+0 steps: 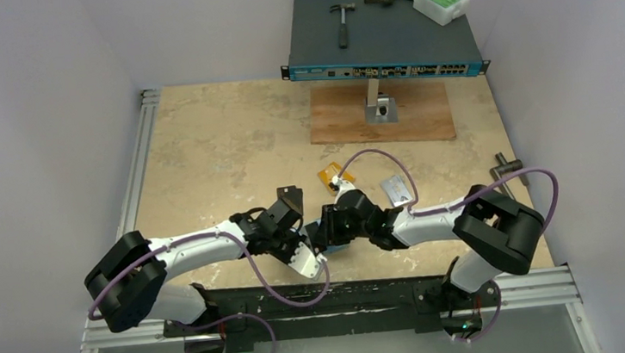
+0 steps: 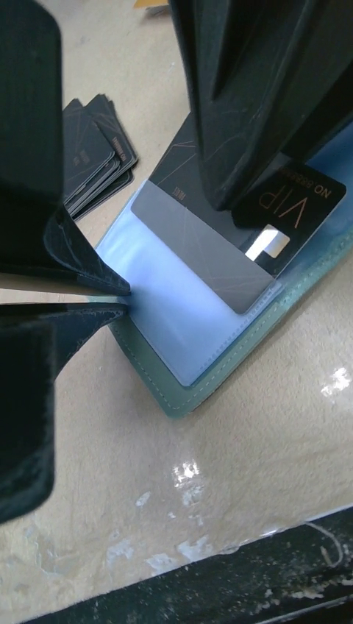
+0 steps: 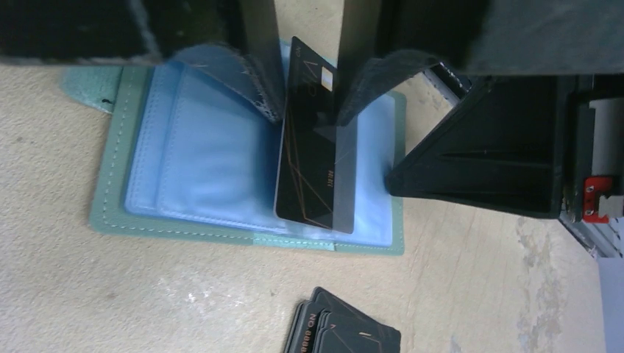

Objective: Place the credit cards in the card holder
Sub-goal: Insert the credit card into the card holder.

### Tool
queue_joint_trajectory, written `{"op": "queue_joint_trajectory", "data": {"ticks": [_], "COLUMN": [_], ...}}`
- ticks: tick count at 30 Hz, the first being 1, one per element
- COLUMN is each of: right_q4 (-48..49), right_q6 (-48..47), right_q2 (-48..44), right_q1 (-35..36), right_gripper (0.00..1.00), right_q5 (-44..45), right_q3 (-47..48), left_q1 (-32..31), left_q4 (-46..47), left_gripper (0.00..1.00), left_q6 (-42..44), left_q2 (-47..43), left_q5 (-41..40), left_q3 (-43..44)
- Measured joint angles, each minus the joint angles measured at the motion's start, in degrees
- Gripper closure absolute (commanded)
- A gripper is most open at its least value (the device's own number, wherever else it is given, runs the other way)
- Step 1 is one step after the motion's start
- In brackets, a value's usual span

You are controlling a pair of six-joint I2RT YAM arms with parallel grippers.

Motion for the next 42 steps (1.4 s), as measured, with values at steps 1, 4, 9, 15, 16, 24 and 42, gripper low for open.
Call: {"op": "queue_joint_trajectory", "data": {"ticks": [1, 4, 9, 15, 16, 24, 42], "right_q4": [-0.3, -2.0, -4.4, -7.6, -8.5, -12.4, -12.8], "right_q6": [-0.1, -0.8, -1.4, -2.2, -2.5, -4.2, -10.0], "right_q2": [-0.3, -1.2, -1.4, -1.4, -1.3, 0.7, 1.4], "right_q1": [0.2, 1.6, 3.2, 5.3, 5.9, 9.7, 14.2], "right_gripper": [0.59, 0.53, 0.51, 0.5, 0.5, 0.48, 0.45], "right_q5": [0.3, 1.9, 4.3, 7.2, 7.9, 13.7, 19.4], "right_q3": [0.1, 0.9, 2.3, 4.2, 4.7, 8.2, 9.0], "left_q1": [0.0, -0.1, -0.2, -0.4, -0.4, -0.5, -0.4], "left_q4": [0.3, 1.0, 3.4, 5.9, 6.5, 11.5, 16.0], "left_gripper": [0.94, 0.94, 0.94, 0.95, 0.96, 0.97, 0.99], "left_q6": [-2.1, -7.2, -10.1, -10.3, -10.3, -7.4, -4.3], "left_q2": [-0.1, -0.8, -3.2, -4.5, -4.7, -7.4, -8.3], "left_q5": [-0.3, -1.1, -1.8, -2.4, -2.4, -2.4, -2.6], "left_q3": [0.0, -0.5, -3.2, -5.0, -5.3, -9.4, -11.7]}}
